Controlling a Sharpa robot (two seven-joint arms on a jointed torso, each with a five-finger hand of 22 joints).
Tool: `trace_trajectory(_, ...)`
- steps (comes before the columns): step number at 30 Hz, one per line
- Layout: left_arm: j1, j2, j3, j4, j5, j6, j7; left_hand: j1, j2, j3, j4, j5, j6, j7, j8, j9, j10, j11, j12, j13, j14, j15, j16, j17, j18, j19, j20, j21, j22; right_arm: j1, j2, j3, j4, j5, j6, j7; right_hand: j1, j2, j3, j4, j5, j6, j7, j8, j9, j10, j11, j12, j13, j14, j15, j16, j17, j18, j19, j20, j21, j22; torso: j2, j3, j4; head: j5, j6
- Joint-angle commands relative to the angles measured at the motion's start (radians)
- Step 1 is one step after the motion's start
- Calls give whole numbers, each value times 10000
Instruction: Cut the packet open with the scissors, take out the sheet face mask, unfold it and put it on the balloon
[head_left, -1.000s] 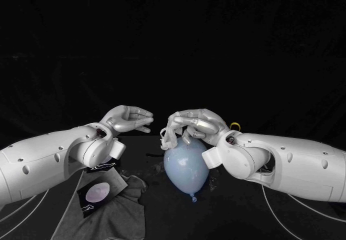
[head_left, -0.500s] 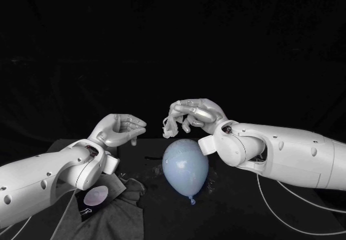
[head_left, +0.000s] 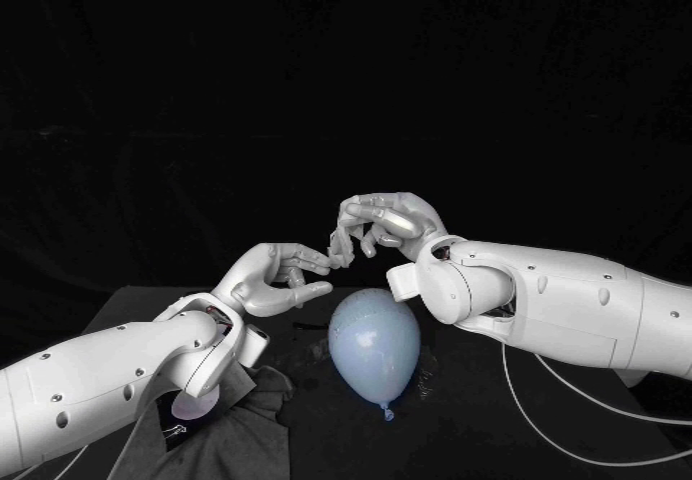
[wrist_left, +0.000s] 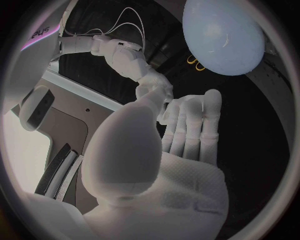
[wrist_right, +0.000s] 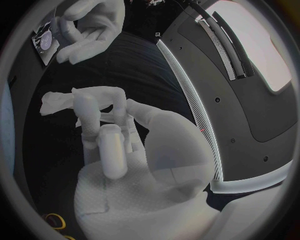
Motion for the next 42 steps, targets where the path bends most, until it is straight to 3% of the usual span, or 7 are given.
trace_trajectory(1, -14, 276, 20, -181, -527, -556, -333, 153, 271, -801, 104, 13, -150, 35, -138, -28, -321, 132, -176, -136, -91, 142, -158, -173, 197, -264, 191, -253, -284, 44, 128, 10, -39, -20, -333, -99, 87, 18, 66, 2, 31, 80, 14, 30, 11, 81, 16, -61, -6, 341, -89, 7, 6, 69, 9, -53, -28, 5, -5, -5, -7, 23, 64)
trace_trajectory(6, -26, 699, 28, -441, -718, -983, -694, 954, 764, -2474, 693, 24, -635, -109, -595, -188, -1163, 5, -560, -211, -520, -55, -441, -572, 232, -482, 128, -618, -521, 74, 187, 13, 46, -79, -379, -110, 83, 10, 79, -4, 32, 80, 15, 33, 11, 81, 17, -68, -7, 338, -88, 2, -11, 71, 1, -54, -38, -7, 2, -3, 28, 62, 134)
trace_trajectory(13, -31, 1049, 37, -651, -964, -1590, -1078, 1438, 682, -3215, 1286, 36, -1431, -18, -1203, -398, -1513, 38, -683, -182, -560, -29, -494, -842, 184, -385, 28, -906, -735, 93, 189, 15, 224, -131, -377, -104, 79, 3, 92, -9, 33, 79, 17, 34, 12, 80, 18, -75, -8, 336, -88, -1, -21, 70, 0, -53, -38, -7, -4, -8, -18, 68, 138)
trace_trajectory(26, -33, 1267, 62, -815, -177, -2639, -1093, 1419, 843, -3597, 1287, 25, -712, 402, -566, -95, -1068, 305, 302, 42, -247, 294, 171, -897, 214, 35, 354, -654, -680, 99, 174, 16, 530, -234, -352, -121, 79, 3, 92, -9, 33, 79, 17, 34, 12, 80, 18, -75, -8, 336, -88, -1, -21, 70, 0, -53, -38, -7, 17, -10, -11, 69, 224)
trace_trajectory(34, -42, 1293, 118, -886, 269, -3344, -1064, 1260, 812, -3689, 1189, 22, -1669, 533, 1916, 952, -2148, 396, 3218, 1231, -320, 347, 930, -1095, 209, 93, 431, -282, -563, 98, 187, 15, 560, -282, -360, -173, 66, -9, 117, -16, 31, 80, 19, 39, 13, 86, 20, -85, -8, 336, -88, -1, -18, 68, 3, -53, -29, 1, 18, -9, -22, 81, 220)
trace_trajectory(37, -44, 1296, 138, -913, 452, -3595, -1002, 1169, 943, -3718, 1290, 41, -2305, 533, 3505, 1568, -2957, 366, 4890, 1897, -374, 351, 1235, -1254, 215, 91, 417, -88, -471, 98, 190, 15, 576, -296, -352, -222, 62, -12, 125, -17, 31, 80, 20, 40, 14, 89, 20, -88, -8, 335, -88, -3, -26, 67, 4, -52, -26, 4, 22, -6, -12, 81, 203)
trace_trajectory(42, -47, 1335, 161, -1040, 619, -3874, -1089, 1129, 937, -3743, 1264, 24, -2514, 515, 4139, 1783, -3232, 352, 5509, 2065, -372, 341, 1368, -1340, 199, 142, 407, 30, -379, 95, 173, 13, 659, -323, -318, -293, 60, -14, 128, -18, 31, 81, 20, 41, 14, 90, 20, -90, -8, 334, -88, -4, -28, 67, 5, -52, -25, 5, 17, -4, -20, 101, 202)
